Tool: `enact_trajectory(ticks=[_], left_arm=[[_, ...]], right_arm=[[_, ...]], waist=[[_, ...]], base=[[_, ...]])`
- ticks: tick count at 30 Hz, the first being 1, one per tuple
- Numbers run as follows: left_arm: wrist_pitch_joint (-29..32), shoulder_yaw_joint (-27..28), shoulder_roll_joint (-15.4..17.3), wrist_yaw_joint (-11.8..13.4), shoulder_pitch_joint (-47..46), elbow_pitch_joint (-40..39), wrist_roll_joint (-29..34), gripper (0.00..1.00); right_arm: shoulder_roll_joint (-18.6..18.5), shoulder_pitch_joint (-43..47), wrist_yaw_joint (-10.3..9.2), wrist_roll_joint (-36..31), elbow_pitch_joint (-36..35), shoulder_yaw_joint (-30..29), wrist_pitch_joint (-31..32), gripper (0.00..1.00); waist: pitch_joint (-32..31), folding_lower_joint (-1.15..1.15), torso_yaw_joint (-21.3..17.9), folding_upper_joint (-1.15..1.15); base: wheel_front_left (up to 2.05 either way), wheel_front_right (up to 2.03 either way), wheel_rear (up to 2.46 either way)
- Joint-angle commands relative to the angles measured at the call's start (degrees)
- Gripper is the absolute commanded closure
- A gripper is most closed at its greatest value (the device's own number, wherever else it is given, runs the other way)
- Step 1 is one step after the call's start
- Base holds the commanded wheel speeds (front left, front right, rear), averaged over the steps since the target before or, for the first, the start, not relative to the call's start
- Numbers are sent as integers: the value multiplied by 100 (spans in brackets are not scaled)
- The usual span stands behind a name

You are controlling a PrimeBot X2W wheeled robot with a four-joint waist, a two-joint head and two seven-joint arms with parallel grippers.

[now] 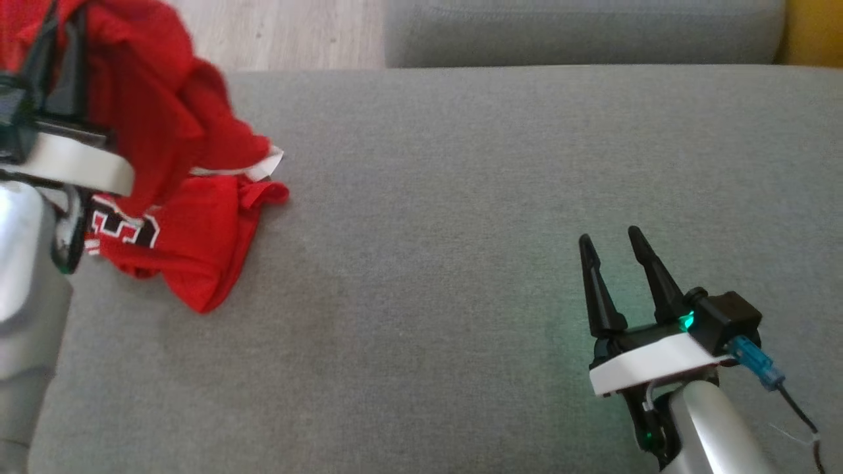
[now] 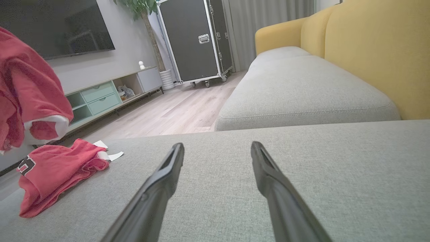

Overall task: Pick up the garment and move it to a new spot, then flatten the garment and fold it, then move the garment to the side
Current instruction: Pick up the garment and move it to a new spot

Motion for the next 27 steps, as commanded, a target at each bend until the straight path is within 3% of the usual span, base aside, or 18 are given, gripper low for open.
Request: enact_trajectory(ticks=[1,6,10,16,22,23,24,25,26,27], left_arm=[[59,129,265,40,-93,-315,40,100],[536,-193,88,80,95,-1136,127,100],[966,-521,-47,-29,139,-1473,186,100],[1707,-1140,-211,-346,-7,-1422,240,100],[1926,-1625,-407,-488,-571,-1061,339,100],[1936,-1710,-478,-502,-672,-947,333,90],[1933,-1784,-553,-513,-779,-825,324,40],[1933,-1784,-553,-513,-779,-825,324,40],[1903,-1824,-630,-520,-898,-700,307,0],[1828,-1847,-701,-523,-1018,-589,308,0]], right_arm=[[-19,-98,23,40,-166,153,-62,0],[-19,-167,23,82,-216,174,-62,0],[-19,-271,23,182,-294,192,-62,0],[-19,-504,23,350,-419,305,-62,0],[-19,-729,23,640,-568,451,-62,0],[-19,-745,23,677,-578,469,-62,0],[-19,-754,23,709,-585,490,-62,0],[-19,-754,23,709,-585,490,-62,0],[-19,-763,23,731,-590,518,-62,0],[-19,-770,23,741,-594,542,-62,0]], waist=[[-47,1,-81,0],[-24,1,-375,0],[103,1,-744,0],[455,1,-1470,0],[852,1,-2162,0],[884,1,-2240,0],[908,1,-2304,0],[908,1,-2304,0],[929,1,-2361,0],[941,1,-2402,0]], base=[[0,0,0],[0,0,0],[0,0,0],[0,0,0],[0,0,0],[0,0,0],[0,0,0],[0,0,0],[0,0,0],[0,0,0]])
